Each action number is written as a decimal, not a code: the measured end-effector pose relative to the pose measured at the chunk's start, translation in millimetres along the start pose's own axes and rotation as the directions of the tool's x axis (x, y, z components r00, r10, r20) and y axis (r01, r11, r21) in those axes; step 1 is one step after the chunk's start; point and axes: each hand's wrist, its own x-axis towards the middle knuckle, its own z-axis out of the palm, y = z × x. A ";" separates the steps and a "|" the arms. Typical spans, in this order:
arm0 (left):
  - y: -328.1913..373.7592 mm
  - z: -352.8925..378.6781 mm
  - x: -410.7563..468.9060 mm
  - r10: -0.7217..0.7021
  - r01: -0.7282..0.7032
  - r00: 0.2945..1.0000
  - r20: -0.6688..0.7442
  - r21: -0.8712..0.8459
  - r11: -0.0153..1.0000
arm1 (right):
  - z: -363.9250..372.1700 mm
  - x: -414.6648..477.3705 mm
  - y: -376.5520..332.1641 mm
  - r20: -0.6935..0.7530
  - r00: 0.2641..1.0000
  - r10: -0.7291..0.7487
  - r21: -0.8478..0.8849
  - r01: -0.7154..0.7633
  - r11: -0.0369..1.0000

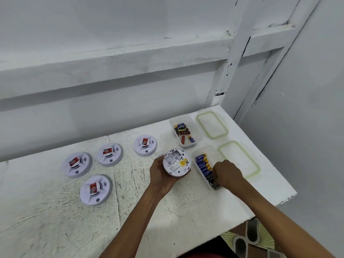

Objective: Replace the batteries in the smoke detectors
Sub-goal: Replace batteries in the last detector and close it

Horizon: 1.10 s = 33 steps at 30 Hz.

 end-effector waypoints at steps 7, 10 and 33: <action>0.7 2.9 1.0 0.005 -0.005 1.000 -0.017 -0.007 1.000 | 6.9 6.3 1.6 0.010 0.998 -0.066 0.018 0.066 0.998; 2.9 0.8 3.5 0.000 0.001 1.000 -0.027 0.007 1.000 | 1.3 7.6 -1.4 -0.066 0.994 -0.090 0.069 0.095 0.993; 31.5 -13.4 6.3 0.064 -0.046 0.989 -0.135 0.132 0.990 | -54.7 100.9 -63.0 -0.520 0.852 -0.054 0.518 0.365 0.773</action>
